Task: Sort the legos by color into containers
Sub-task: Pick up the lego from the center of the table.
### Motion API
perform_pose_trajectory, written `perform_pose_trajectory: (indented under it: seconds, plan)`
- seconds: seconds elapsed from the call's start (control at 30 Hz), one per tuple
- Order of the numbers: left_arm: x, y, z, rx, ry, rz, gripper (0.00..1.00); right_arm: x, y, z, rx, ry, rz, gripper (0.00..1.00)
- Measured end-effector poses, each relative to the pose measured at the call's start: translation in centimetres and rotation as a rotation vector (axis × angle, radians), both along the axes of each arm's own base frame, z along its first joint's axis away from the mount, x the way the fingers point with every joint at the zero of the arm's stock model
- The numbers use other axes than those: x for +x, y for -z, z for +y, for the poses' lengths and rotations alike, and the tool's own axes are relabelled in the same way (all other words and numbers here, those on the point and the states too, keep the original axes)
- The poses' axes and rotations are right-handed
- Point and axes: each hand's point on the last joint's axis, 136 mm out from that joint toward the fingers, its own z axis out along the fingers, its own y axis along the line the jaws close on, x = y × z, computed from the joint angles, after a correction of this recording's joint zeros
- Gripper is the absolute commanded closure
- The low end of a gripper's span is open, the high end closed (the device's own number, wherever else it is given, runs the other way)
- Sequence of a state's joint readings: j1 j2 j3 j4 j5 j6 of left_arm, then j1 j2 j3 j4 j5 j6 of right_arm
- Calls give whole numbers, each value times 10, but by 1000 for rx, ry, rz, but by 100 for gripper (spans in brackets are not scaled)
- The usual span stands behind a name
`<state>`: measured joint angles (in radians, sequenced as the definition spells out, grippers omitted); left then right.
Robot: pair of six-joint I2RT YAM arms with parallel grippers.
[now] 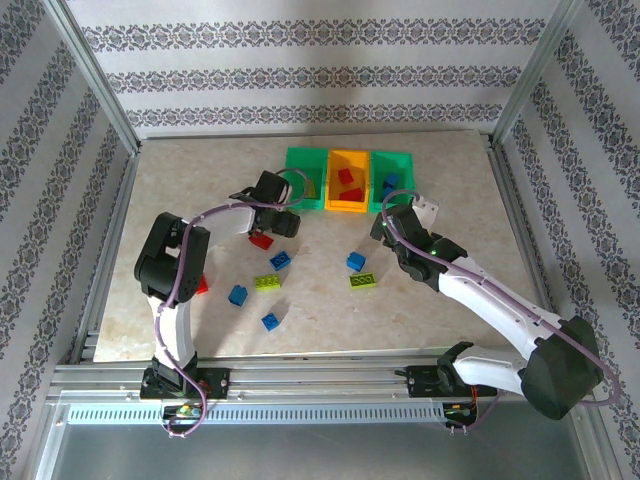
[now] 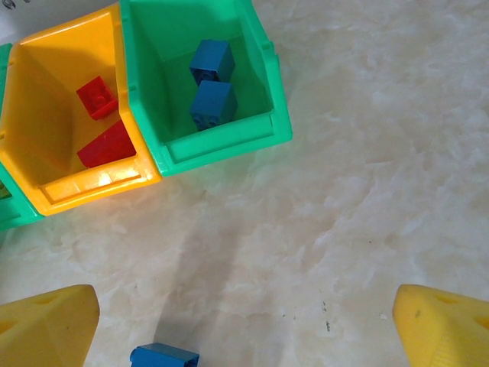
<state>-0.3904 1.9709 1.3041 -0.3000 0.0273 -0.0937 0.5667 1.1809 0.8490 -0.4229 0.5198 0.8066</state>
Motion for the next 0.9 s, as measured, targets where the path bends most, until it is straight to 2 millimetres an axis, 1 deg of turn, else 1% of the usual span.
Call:
perform_pose_trajectory:
  seconds: [0.17,0.3,0.4,0.47,0.53,0.6,0.7,0.8,0.9]
  plan:
    - [5,9,-2,4,-4,13,23,0,0,-1,2,4,0,2]
    - [12,11,-5,-5,-17,11,30,0,0,-1,1,4,2,2]
    - [13,14,-5,-9,-26,18,41,-1,1,-1,-1,3,6,2]
    - [12,16,-6,-14,-33,23,50,-1,1,-1,-2,3,6,2]
    - [12,16,-6,-21,-37,26,57,-1,1,-1,-2,4,7,2]
    - [12,16,-7,-25,-41,26,66,0,1,-2,-2,7,7,2]
    - [13,15,-8,-37,-46,24,78,1,2,-4,-3,13,9,2]
    - [13,14,-9,-46,-51,23,81,1,2,-5,-4,16,10,2]
    - [8,14,-8,-49,-52,26,82,2,1,-4,-2,16,7,2]
